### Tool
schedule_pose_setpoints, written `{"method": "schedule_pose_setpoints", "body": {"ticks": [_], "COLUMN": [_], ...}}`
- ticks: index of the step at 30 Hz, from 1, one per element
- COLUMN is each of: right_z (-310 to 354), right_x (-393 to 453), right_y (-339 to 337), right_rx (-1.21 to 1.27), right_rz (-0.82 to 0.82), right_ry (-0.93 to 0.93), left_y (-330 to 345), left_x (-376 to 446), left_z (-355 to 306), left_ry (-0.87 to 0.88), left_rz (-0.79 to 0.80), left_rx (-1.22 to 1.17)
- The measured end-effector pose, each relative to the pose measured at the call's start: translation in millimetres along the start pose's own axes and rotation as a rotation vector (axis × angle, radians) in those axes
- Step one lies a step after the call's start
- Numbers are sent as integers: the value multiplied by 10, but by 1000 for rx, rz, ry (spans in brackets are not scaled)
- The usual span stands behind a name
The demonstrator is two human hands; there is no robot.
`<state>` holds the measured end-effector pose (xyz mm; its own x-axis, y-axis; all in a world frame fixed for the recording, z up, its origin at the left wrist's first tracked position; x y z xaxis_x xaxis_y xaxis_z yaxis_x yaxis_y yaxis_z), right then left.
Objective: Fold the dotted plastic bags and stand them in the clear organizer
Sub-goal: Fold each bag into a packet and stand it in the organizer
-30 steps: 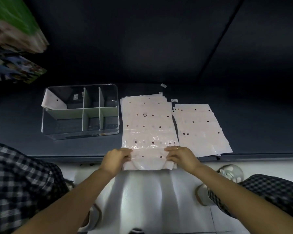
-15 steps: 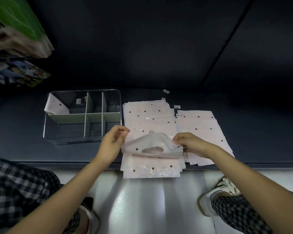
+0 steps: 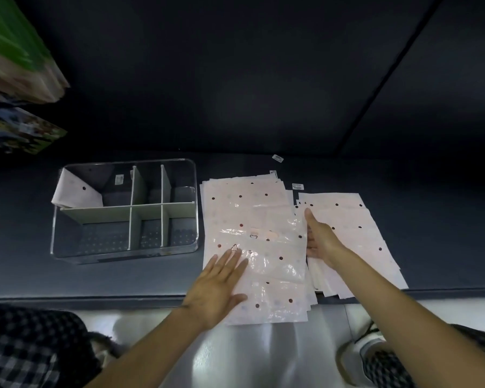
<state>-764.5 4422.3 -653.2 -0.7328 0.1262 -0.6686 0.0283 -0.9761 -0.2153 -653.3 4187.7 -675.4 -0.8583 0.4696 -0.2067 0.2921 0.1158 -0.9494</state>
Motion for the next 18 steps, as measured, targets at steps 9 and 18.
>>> {"method": "schedule_pose_setpoints", "body": {"ticks": [9, 18], "right_z": [-303, -852], "right_x": [-767, -828], "right_y": [716, 133], "right_rx": [-1092, -1624], "right_rz": [-173, 9], "right_ry": [-1190, -1139], "left_y": [116, 82], "left_x": [33, -174], "left_z": [-46, 246], "left_ry": [-23, 29], "left_rz": [79, 133], "left_rx": [122, 168]}}
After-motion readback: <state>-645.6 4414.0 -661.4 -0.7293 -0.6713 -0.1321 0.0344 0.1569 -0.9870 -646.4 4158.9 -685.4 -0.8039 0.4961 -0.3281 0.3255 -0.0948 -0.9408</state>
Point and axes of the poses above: each hand's wrist, its own x-axis towards the middle knuckle, its own y-axis out of the palm, z = x × y, the point moved 4 cm from there along x, towards the middle knuckle, and after that the axes turned 1 degree about x, right-handed, at the moved point
